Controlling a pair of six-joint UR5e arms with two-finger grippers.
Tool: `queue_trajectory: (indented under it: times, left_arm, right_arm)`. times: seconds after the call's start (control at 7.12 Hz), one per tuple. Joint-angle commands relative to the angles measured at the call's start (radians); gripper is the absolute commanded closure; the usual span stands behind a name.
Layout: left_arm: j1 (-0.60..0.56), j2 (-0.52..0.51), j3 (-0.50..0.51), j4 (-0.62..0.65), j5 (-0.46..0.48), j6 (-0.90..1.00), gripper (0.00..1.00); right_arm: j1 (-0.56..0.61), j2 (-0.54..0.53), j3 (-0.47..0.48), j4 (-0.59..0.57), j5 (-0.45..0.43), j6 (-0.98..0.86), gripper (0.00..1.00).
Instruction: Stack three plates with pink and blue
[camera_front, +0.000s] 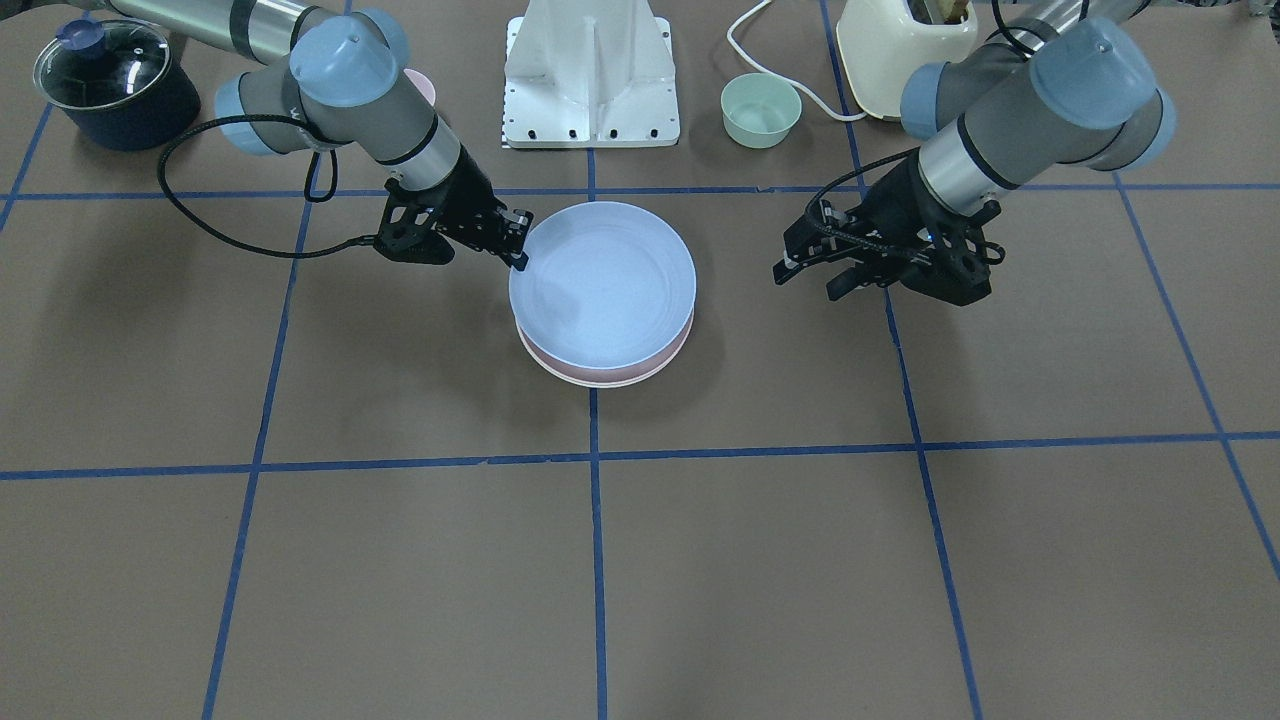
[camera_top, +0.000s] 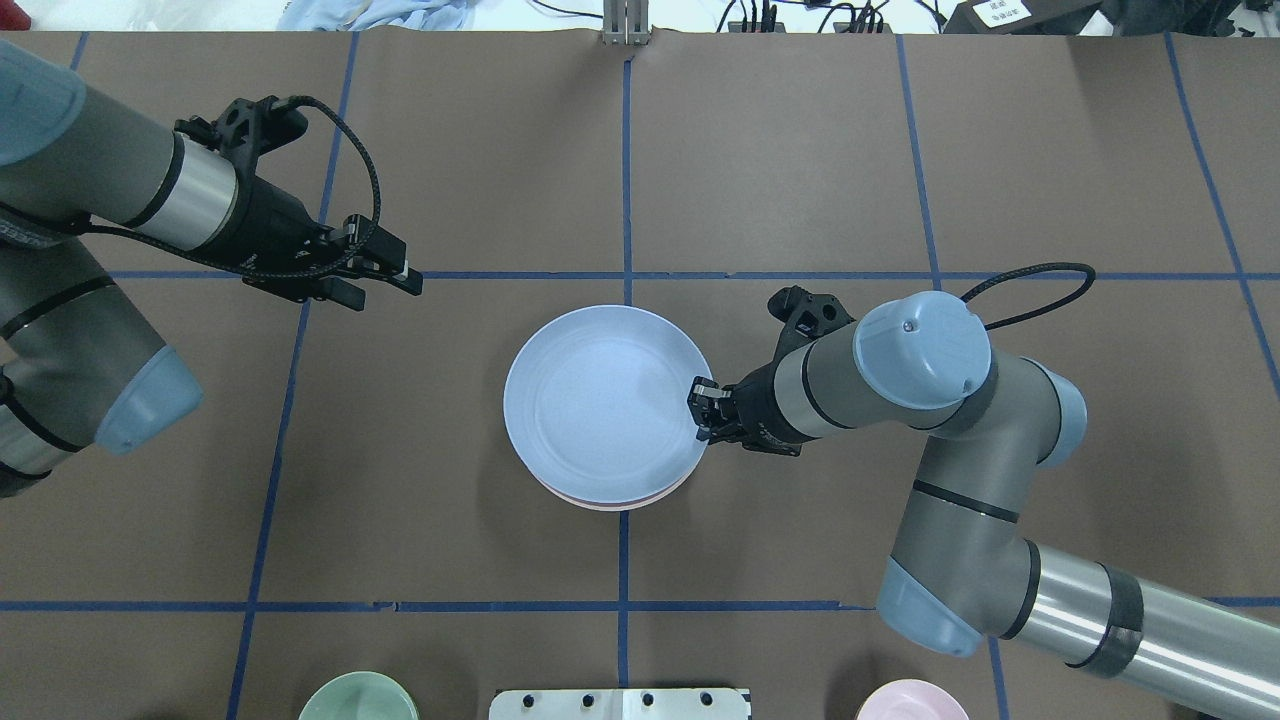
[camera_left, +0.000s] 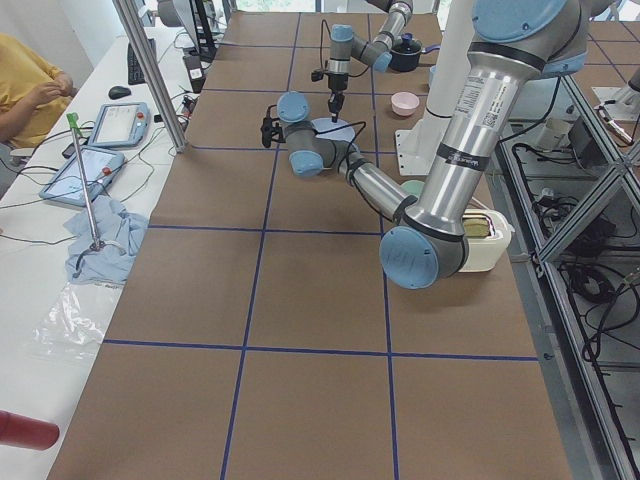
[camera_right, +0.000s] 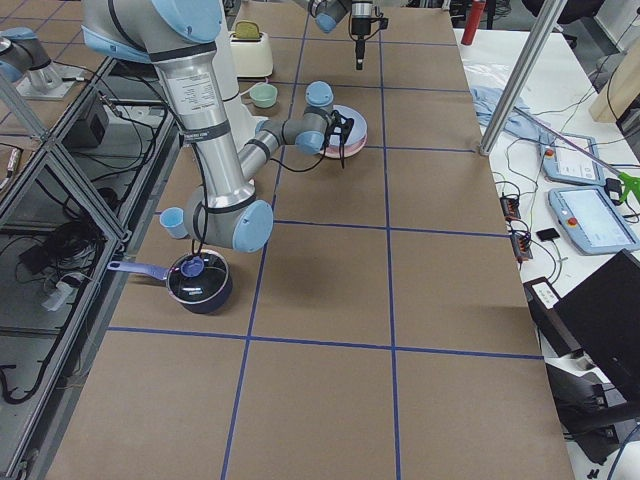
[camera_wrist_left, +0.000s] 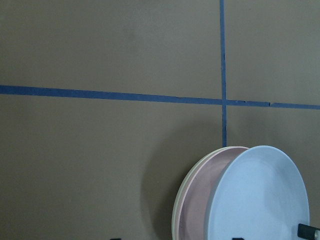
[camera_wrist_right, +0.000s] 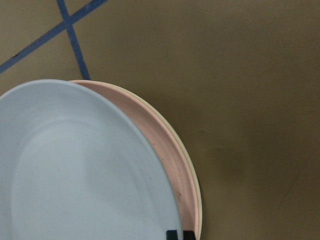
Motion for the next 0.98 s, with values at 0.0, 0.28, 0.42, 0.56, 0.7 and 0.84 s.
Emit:
queue_trajectory:
  times: [0.0,0.28,0.42,0.56,0.7,0.84]
  left_arm:
    - [0.0,0.0,0.002,0.0,0.0,0.0,0.21]
    - [0.0,0.002,0.004,0.0,0.001,0.001,0.21]
    - [-0.003,0.002,0.001,-0.002,0.001,0.001,0.21]
    - [-0.004,0.008,-0.001,-0.002,0.005,0.003,0.21]
    - [-0.025,0.011,-0.005,-0.005,0.005,0.003,0.21]
    - [-0.038,0.037,-0.005,-0.005,0.008,0.044,0.21]
  right_arm:
    - [-0.004,0.02,-0.006,-0.033,-0.012,0.003,1.0]
    - [0.002,0.005,-0.015,-0.035,-0.017,0.0,0.0]
    - [0.023,-0.007,0.006,-0.033,-0.015,0.0,0.0]
    - [0.045,-0.048,0.047,-0.035,-0.006,0.0,0.0]
    - [0.094,-0.123,0.088,-0.035,0.02,-0.007,0.0]
    - [0.165,-0.183,0.089,-0.033,0.07,-0.059,0.0]
